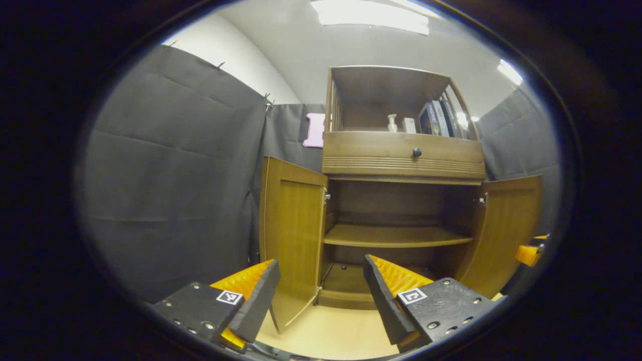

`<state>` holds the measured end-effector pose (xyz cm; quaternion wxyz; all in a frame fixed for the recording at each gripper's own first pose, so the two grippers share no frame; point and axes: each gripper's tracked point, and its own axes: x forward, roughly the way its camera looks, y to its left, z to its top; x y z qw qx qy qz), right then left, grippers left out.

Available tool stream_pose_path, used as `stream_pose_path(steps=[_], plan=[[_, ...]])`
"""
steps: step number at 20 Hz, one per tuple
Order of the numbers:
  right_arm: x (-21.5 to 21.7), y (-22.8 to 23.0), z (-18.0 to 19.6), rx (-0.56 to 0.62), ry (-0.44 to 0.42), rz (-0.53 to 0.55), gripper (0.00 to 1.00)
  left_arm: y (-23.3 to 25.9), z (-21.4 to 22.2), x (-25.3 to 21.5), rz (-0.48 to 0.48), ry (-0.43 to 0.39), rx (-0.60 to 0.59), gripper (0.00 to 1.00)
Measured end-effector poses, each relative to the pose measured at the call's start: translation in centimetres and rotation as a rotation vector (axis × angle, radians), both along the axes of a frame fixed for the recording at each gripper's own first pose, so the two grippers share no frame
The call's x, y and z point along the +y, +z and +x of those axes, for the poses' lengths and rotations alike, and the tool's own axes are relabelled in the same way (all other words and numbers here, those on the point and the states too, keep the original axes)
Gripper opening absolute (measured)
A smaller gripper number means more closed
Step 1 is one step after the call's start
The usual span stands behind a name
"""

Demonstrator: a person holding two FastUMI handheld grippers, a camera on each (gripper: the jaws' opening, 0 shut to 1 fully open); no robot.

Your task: Open the right door of the double-door shoe cabinet with the right hand, and open the left door with the left hand.

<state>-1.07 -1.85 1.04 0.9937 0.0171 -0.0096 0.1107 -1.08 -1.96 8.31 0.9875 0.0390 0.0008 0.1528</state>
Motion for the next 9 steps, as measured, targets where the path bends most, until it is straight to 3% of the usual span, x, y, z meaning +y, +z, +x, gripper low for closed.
stream_pose_path(steps=[4,6,7,9], plan=[[0.7,0.6,0.1,-0.023,-0.026,-0.01,0.94,-0.3,-0.3,0.4,-0.083,0.008,-0.044,0.95],[1.5,0.8,0.0,-0.031,-0.027,-0.012,0.94,-0.6,-0.1,1.5,-0.073,0.056,-0.077,0.95],[1.4,0.7,0.0,-0.034,-0.048,-0.025,0.98,-1.1,0.1,2.2,-0.066,0.087,-0.08,0.94],[1.3,0.6,-0.2,-0.039,-0.098,-0.036,1.0,-2.5,0.5,2.7,-0.054,0.084,-0.065,0.94]])
